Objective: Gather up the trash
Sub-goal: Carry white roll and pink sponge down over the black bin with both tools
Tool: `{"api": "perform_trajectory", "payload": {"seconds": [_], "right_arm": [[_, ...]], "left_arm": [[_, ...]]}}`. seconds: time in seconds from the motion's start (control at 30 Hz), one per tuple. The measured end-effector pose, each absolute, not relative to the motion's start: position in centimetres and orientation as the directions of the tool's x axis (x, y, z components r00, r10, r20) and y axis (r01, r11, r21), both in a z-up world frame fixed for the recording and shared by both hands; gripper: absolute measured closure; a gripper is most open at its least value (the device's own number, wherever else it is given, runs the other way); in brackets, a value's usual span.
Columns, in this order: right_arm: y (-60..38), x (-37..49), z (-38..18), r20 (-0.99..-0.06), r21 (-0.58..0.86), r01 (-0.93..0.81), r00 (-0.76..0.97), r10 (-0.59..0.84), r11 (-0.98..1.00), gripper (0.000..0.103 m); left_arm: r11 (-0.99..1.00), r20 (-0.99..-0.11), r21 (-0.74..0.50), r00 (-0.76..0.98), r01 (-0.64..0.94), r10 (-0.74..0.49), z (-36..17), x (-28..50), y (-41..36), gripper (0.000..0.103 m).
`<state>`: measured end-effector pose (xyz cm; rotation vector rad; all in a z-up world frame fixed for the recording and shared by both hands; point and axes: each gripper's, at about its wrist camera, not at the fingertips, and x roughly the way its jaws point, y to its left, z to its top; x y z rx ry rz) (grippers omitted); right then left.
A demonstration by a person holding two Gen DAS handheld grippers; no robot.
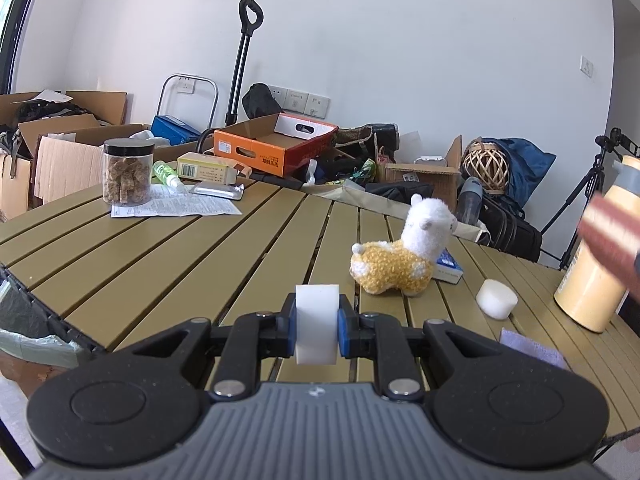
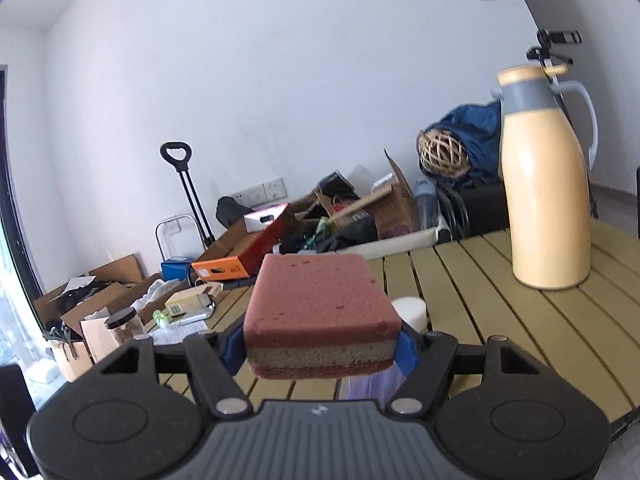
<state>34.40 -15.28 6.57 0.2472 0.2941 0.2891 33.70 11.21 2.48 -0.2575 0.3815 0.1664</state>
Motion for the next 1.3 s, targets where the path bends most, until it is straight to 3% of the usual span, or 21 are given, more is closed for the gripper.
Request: {"api": "perform_trajectory", "payload": {"seconds": [0.87,1.3], "right_arm": [[-18.9,23.7,1.7,-0.348,0.300,-0.255,0.868,0.354,0.919,0.034],[-21.1,20.6,-3.5,-0.454,0.290,-0.242,0.817,0.356,0.926,0.034]], "left_arm": [[0.988,-0.409,-0.095,0.910,-0.122,0.073,3.0,21.2,4.7,0.084],[0.999,-0.481,-0.026,0.876,-0.032,0.015,-0.5,18.1,0.9,0.084]]}}
